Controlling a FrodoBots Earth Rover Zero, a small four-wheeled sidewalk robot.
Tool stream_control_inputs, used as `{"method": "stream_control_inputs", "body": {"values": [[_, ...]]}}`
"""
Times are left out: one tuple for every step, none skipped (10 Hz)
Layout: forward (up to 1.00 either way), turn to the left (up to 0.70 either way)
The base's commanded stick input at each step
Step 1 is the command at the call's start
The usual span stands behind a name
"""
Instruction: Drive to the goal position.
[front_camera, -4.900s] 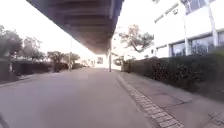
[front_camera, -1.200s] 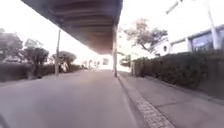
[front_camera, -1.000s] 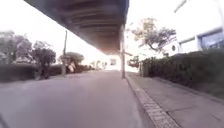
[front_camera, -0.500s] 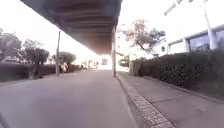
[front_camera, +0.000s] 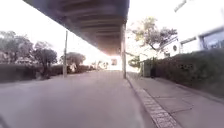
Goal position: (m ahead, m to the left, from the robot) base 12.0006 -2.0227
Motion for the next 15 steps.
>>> {"method": "stream_control_inputs", "body": {"values": [[0.7, 0.35], [0.7, 0.35], [0.7, 0.2], [0.7, 0.0], [0.7, 0.0], [0.7, 0.0], [0.7, 0.0], [0.7, 0.0], [0.7, 0.0], [0.7, 0.0], [0.7, 0.0], [0.7, 0.0], [0.7, 0.0], [0.7, 0.0], [0.7, 0.0]]}}
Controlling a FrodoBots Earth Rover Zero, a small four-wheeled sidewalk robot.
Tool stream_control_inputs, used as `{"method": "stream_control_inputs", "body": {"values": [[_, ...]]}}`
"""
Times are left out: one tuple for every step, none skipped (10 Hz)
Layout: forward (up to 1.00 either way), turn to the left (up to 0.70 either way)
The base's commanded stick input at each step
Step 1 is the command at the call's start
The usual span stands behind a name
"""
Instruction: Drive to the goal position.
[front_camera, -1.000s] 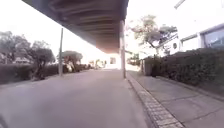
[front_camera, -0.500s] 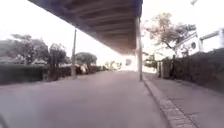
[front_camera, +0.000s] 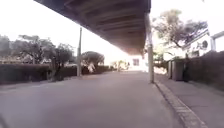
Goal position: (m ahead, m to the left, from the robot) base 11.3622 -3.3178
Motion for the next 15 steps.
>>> {"method": "stream_control_inputs", "body": {"values": [[0.7, 0.0], [0.7, 0.0], [0.7, 0.0], [0.7, 0.0], [0.7, 0.0], [0.7, 0.0], [0.7, 0.0], [0.7, 0.0], [0.7, 0.0], [0.7, 0.0], [0.7, 0.0], [0.7, 0.0], [0.7, 0.0], [0.7, 0.0], [0.7, 0.0]]}}
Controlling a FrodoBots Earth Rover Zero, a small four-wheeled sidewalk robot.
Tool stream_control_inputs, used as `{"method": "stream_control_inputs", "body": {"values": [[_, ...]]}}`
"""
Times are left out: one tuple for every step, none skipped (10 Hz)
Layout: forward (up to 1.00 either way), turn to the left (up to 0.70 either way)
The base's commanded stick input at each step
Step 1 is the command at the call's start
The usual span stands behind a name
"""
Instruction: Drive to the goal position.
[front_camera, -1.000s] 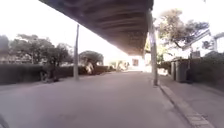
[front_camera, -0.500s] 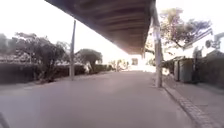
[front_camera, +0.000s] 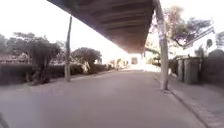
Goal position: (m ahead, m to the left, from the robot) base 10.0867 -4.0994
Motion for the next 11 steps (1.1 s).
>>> {"method": "stream_control_inputs", "body": {"values": [[0.7, 0.0], [0.7, 0.0], [0.7, 0.0], [0.7, 0.0], [0.7, 0.0], [0.7, 0.0], [0.7, 0.0], [0.7, 0.0], [0.7, 0.0], [0.7, 0.0], [0.7, 0.0]]}}
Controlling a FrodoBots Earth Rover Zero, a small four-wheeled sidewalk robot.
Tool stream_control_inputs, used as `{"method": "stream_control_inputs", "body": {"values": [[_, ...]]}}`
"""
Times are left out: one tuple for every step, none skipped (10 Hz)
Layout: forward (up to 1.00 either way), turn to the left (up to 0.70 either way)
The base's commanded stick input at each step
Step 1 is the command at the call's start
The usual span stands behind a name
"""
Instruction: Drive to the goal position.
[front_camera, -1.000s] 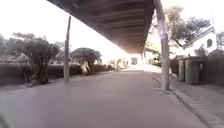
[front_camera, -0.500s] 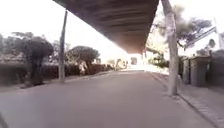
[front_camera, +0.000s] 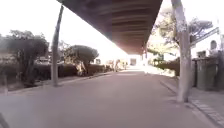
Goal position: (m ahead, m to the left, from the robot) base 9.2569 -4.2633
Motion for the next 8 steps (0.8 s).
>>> {"method": "stream_control_inputs", "body": {"values": [[0.7, 0.0], [0.7, 0.0], [0.7, 0.0], [0.7, 0.0], [0.7, 0.0], [0.7, 0.0], [0.7, 0.0], [0.7, 0.0]]}}
